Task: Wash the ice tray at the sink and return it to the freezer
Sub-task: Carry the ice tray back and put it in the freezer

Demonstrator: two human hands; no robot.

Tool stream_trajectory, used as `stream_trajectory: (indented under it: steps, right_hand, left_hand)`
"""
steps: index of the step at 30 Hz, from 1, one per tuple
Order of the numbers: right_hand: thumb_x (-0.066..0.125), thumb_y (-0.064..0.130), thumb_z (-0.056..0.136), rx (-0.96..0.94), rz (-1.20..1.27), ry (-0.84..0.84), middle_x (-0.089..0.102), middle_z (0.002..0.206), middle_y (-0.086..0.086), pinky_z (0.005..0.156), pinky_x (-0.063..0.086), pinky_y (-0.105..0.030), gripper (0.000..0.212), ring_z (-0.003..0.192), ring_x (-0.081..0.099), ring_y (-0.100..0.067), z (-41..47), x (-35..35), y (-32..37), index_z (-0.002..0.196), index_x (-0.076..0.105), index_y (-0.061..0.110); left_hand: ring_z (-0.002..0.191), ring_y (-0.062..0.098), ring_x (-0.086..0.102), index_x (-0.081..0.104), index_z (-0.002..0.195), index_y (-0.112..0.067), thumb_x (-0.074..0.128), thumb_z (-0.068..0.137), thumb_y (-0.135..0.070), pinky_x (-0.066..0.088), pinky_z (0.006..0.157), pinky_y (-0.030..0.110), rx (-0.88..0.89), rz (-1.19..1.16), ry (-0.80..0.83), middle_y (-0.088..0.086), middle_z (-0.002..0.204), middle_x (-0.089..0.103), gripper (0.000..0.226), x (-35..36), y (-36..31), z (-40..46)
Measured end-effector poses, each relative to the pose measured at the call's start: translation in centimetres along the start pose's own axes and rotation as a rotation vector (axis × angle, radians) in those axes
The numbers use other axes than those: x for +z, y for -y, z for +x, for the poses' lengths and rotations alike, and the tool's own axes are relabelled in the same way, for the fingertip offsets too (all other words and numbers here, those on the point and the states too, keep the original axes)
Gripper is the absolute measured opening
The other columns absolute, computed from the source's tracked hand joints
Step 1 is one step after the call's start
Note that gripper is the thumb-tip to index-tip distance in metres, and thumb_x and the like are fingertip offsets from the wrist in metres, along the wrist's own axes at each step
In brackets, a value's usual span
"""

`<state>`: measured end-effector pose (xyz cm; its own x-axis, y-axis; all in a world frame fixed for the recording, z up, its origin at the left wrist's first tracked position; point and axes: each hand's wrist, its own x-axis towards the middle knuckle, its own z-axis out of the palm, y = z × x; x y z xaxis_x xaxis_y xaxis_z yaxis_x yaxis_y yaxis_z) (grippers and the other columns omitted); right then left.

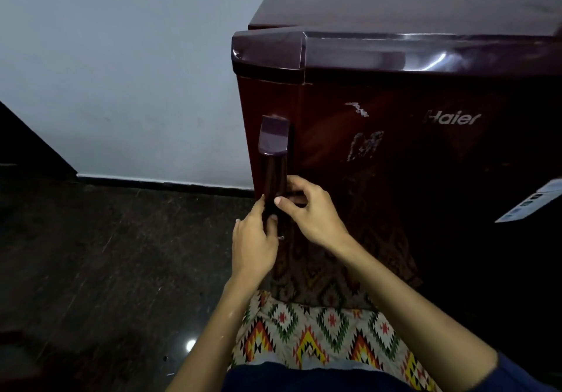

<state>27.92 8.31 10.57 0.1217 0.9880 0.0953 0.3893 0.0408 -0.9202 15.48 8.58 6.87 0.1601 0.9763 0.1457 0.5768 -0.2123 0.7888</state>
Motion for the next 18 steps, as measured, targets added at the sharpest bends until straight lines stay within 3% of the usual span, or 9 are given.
stream_trajectory:
  steps: [4, 11, 13, 16, 18]
  right_hand:
    - [0.063, 0.014, 0.087, -0.007, -0.003, -0.019, 0.067, 0.109, 0.001, 0.085, 0.051, -0.017, 0.033, 0.098, 0.063, -0.008, 0.9, 0.1, -0.2, 0.12, 0.062, 0.016]
    - [0.061, 0.018, 0.09, 0.028, -0.04, -0.174, 0.063, 0.12, -0.003, 0.093, 0.051, -0.031, 0.041, 0.107, 0.061, -0.011, 0.0, 1.8, -0.6, 0.13, 0.055, 0.014]
    - [0.058, 0.014, 0.091, 0.069, -0.026, -0.225, 0.06, 0.126, -0.004, 0.097, 0.049, -0.029, 0.044, 0.113, 0.058, -0.013, -0.7, 2.2, -0.3, 0.134, 0.05, 0.016]
    - [0.056, 0.012, 0.091, 0.165, -0.04, -0.232, 0.052, 0.135, -0.002, 0.098, 0.047, -0.028, 0.054, 0.12, 0.052, -0.013, -3.4, 3.4, 0.5, 0.141, 0.04, 0.023]
    - [0.056, 0.014, 0.091, 0.222, -0.078, -0.246, 0.05, 0.137, 0.0, 0.101, 0.045, -0.03, 0.055, 0.123, 0.049, -0.014, -5.2, 4.1, 0.4, 0.142, 0.038, 0.024]
  left_hand:
    - [0.103, 0.013, 0.065, 0.055, 0.129, -0.016, 0.049, 0.094, -0.011, 0.052, 0.087, 0.032, 0.009, -0.094, -0.011, -0.002, 0.111, 0.069, 0.035, 0.1, 0.0, 1.4]
    - [0.097, 0.006, 0.062, 0.058, 0.122, -0.014, 0.052, 0.094, -0.007, 0.048, 0.079, 0.016, 0.042, -0.223, 0.079, -0.009, 0.101, 0.063, 0.029, -0.2, 1.1, 2.2]
    - [0.1, 0.009, 0.062, 0.056, 0.124, -0.013, 0.052, 0.094, -0.007, 0.048, 0.08, 0.018, 0.038, -0.211, 0.155, -0.008, 0.105, 0.062, 0.031, -0.6, 1.5, 2.6]
    - [0.112, 0.021, 0.06, 0.043, 0.138, -0.017, 0.054, 0.092, -0.006, 0.05, 0.093, 0.037, -0.015, -0.138, 0.354, 0.002, 0.128, 0.058, 0.049, -1.4, 2.0, 2.2]
    - [0.118, 0.024, 0.056, 0.031, 0.146, -0.018, 0.056, 0.091, -0.009, 0.046, 0.097, 0.037, -0.044, -0.07, 0.414, 0.005, 0.139, 0.05, 0.061, -1.7, 2.6, 1.6]
